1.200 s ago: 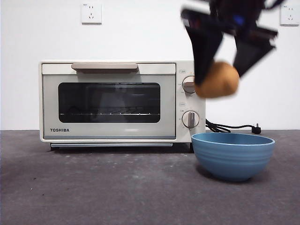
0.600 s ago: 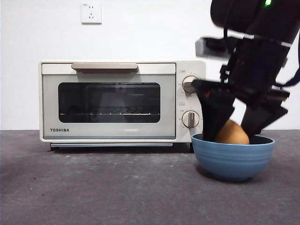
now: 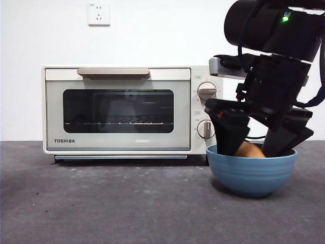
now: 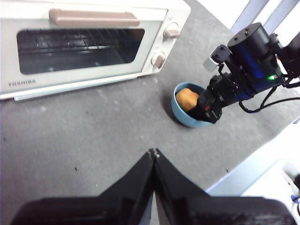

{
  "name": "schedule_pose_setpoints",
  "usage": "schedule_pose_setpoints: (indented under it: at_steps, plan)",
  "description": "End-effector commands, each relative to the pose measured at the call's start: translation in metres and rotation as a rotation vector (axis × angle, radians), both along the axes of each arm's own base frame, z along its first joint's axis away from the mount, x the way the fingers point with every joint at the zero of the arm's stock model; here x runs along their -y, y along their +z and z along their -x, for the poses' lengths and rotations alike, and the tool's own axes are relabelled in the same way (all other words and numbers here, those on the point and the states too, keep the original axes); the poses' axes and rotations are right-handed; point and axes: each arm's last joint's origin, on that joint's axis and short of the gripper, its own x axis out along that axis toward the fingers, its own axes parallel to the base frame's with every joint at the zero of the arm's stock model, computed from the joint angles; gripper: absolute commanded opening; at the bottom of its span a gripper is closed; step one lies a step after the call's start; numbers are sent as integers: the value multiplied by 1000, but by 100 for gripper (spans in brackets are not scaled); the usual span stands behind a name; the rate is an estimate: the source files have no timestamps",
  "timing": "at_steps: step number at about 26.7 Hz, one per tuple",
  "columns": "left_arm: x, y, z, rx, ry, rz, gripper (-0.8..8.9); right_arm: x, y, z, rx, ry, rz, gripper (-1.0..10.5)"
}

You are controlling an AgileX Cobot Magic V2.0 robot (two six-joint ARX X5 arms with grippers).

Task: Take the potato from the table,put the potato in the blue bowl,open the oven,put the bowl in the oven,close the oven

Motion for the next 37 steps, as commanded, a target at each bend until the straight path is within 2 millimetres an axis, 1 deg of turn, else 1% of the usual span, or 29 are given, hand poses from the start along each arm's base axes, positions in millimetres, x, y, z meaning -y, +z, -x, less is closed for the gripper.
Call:
schedule_pose_setpoints:
  at_steps: [1,4,6,8,11,14,20,23,26,31,37]
  plan:
    - [0,2,-1,35,-13,-7,-8,3,8,4,26,-9,-22,449]
    - [0,5,-5,58,-9,0,-8,7,25,11,64,-9,-48,448]
    - [0,7,-14,69,0,16,-8,13,43,21,103,-10,-75,447]
    - [0,12,-31,97,8,37,-8,23,67,36,163,-19,-124,447]
    - [3,16,-64,138,-4,70,-8,41,97,64,240,-19,-174,446]
    - [9,14,-91,160,-29,72,-8,54,110,83,271,-25,-200,446]
    - [25,2,-142,173,-16,35,-8,74,124,115,293,-58,-246,446]
    - [35,-2,-166,179,-16,15,-8,81,127,125,300,-65,-252,445]
    - [44,-6,-187,181,-7,-2,-8,85,128,131,299,-66,-252,445]
    - [58,-15,-214,179,-21,-69,-8,88,129,135,290,-80,-259,445]
    - [68,-27,-234,172,-26,-131,-8,88,129,135,289,-80,-259,445]
